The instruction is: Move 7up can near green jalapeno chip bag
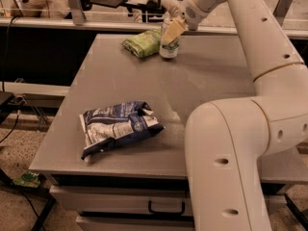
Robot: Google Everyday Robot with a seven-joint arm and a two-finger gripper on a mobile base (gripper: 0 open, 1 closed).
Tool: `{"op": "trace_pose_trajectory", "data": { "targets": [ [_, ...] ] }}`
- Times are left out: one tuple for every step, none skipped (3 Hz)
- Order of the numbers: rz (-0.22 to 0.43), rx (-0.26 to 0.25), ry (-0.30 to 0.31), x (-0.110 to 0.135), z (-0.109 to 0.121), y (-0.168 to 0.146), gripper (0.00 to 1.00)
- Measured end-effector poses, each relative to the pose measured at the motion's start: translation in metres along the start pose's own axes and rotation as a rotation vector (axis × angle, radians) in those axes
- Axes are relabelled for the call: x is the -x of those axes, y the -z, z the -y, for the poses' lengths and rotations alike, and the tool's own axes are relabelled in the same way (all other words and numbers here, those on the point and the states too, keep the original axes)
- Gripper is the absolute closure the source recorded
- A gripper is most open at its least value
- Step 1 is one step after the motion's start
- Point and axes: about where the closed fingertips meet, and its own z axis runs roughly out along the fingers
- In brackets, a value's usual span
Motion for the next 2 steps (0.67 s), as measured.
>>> {"op": "trace_pose_trajectory", "data": {
  "targets": [
    [-0.001, 0.004, 0.0, 0.0001, -0.0004, -0.0044, 0.0],
    [-0.001, 0.004, 0.0, 0.0001, -0.0004, -0.0044, 0.0]
  ]
}}
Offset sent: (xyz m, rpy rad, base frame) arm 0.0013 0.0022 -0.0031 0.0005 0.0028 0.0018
